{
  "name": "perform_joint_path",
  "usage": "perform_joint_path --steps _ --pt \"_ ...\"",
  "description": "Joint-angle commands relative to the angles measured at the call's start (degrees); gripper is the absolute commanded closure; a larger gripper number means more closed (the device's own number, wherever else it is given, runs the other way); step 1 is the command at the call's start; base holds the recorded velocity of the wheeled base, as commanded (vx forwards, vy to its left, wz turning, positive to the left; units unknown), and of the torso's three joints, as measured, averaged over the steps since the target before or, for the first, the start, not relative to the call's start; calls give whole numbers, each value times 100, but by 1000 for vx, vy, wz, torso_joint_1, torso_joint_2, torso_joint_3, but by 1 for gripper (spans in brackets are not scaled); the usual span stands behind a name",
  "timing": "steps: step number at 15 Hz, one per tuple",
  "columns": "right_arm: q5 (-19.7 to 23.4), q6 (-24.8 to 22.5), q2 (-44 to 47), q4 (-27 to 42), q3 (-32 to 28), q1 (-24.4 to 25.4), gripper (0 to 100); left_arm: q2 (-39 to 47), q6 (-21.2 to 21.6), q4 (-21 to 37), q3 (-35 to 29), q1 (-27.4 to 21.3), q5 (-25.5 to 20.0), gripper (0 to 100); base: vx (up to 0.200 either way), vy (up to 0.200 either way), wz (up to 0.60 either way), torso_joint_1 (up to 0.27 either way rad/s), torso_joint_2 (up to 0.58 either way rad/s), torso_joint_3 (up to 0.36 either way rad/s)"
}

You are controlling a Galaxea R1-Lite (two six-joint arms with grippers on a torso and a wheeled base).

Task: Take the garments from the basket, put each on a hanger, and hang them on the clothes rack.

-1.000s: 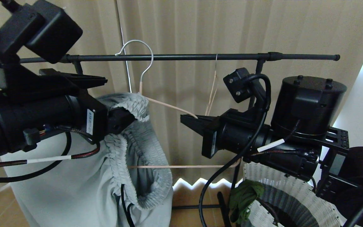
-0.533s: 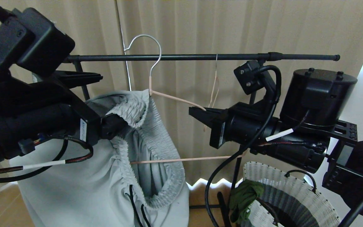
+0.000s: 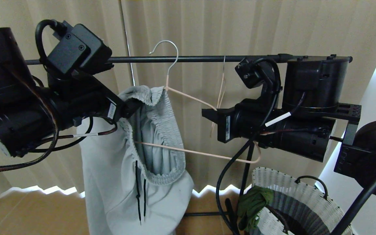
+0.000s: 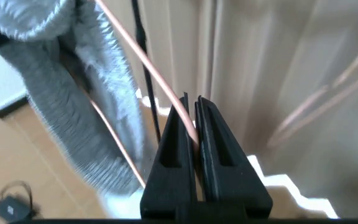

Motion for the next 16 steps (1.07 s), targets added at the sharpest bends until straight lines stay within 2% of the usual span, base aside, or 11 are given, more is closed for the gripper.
perform_joint_path --steps 1,2,6,11,16 --pt "-79 7 30 58 -127 24 100 201 5 -170 21 17 -409 0 0 0 0 0 0 0" --pt "-193 16 92 14 -171 24 100 183 -4 -170 21 17 -567 0 0 0 0 0 0 0" --pt "-378 16 92 -215 -198 16 100 165 31 -179 196 17 -567 0 0 0 0 0 0 0" --pt "-431 16 83 -628 -180 -28 100 -81 146 -179 574 8 -585 0 0 0 0 0 0 0" --pt "-457 34 -58 -645 -171 -160 100 -459 128 -170 1040 17 -602 0 0 0 0 0 0 0"
